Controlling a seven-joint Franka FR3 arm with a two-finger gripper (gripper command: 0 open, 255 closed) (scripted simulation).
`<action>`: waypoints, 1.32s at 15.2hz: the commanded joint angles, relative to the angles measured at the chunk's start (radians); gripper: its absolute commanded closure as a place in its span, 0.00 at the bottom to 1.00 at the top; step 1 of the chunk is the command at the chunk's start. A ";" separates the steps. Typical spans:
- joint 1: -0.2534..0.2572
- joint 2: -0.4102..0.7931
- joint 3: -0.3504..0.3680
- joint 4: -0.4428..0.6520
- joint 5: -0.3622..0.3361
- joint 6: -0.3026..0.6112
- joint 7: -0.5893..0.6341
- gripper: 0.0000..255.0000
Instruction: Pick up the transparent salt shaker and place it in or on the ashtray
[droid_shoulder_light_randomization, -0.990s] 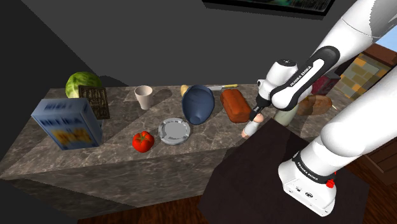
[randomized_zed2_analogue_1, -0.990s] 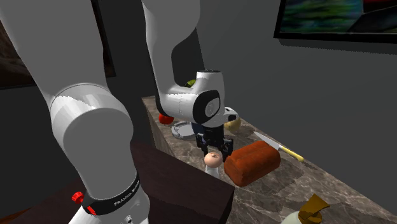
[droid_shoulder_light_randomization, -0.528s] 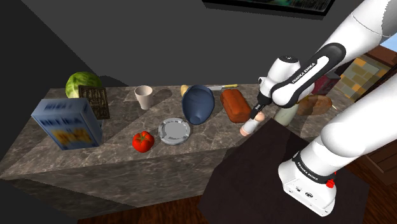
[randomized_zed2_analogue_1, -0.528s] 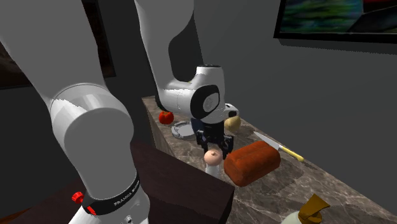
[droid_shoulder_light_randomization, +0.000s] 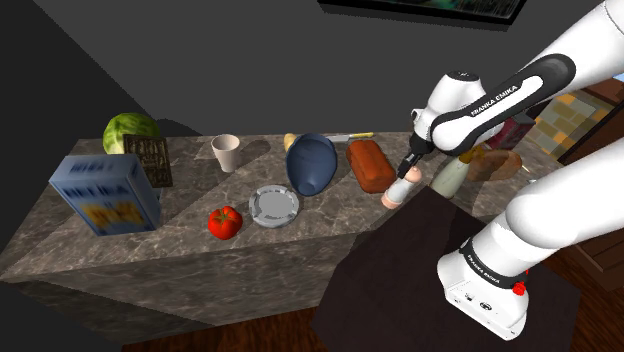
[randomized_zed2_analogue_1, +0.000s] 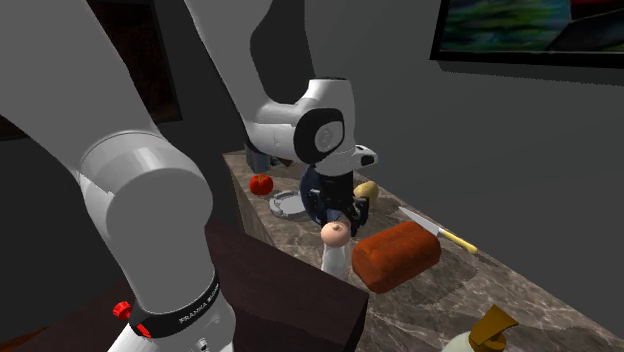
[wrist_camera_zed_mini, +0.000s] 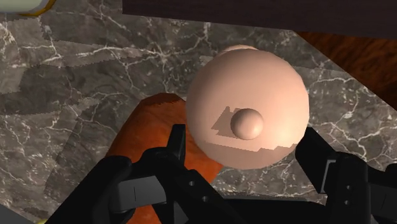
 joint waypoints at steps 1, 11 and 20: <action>0.004 -0.044 -0.003 0.002 0.009 -0.047 -0.011 1.00; 0.079 -0.134 0.061 0.062 0.080 -0.204 0.048 1.00; 0.217 0.016 0.219 0.265 0.173 -0.276 0.253 1.00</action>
